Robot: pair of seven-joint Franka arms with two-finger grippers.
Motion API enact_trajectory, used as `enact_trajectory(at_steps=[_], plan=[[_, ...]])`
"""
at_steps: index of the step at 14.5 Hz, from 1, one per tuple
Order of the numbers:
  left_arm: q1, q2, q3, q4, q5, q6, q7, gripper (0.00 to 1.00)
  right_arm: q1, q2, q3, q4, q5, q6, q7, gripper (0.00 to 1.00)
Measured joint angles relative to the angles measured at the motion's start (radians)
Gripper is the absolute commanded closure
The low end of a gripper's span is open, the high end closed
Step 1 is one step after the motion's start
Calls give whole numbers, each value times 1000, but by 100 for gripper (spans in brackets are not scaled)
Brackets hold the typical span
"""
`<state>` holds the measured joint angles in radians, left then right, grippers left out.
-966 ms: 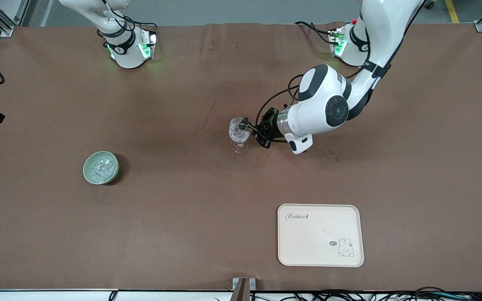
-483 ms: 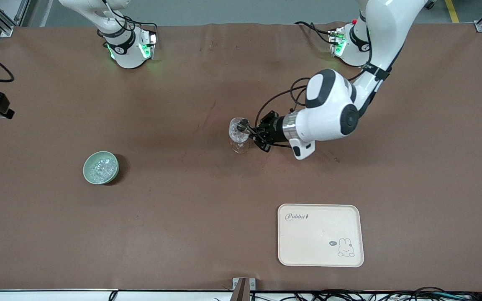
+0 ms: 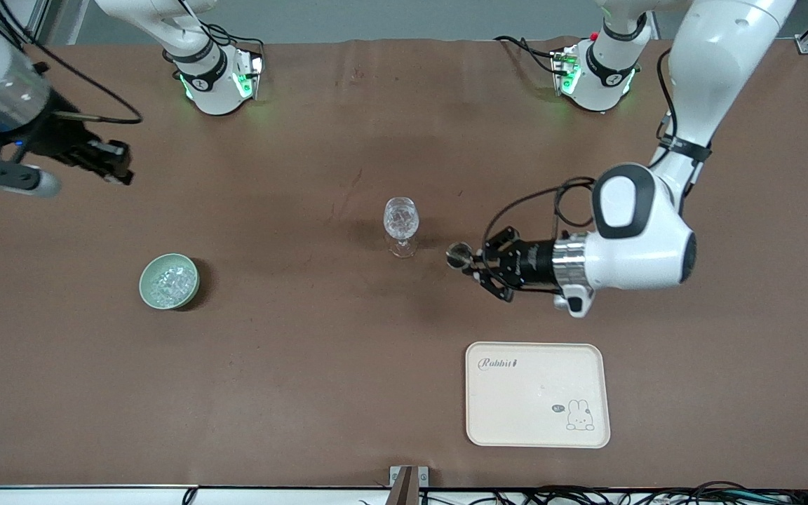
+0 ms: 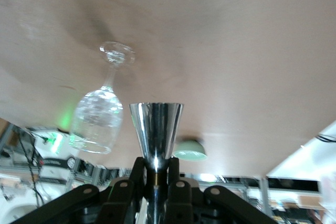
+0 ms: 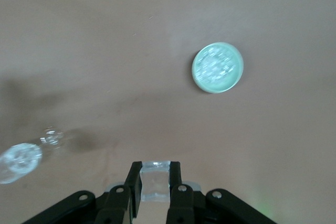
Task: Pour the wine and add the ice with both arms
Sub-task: 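Move the jigger toward the tray while the right gripper carries ice over glass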
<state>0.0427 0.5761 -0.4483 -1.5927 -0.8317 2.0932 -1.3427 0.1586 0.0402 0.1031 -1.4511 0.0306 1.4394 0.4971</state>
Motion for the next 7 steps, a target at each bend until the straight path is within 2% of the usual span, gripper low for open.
enact_trajectory(at_steps=[7], plan=[[179, 201, 4, 117, -156, -14, 190, 100, 287, 129, 5, -5, 7, 125, 409, 99]])
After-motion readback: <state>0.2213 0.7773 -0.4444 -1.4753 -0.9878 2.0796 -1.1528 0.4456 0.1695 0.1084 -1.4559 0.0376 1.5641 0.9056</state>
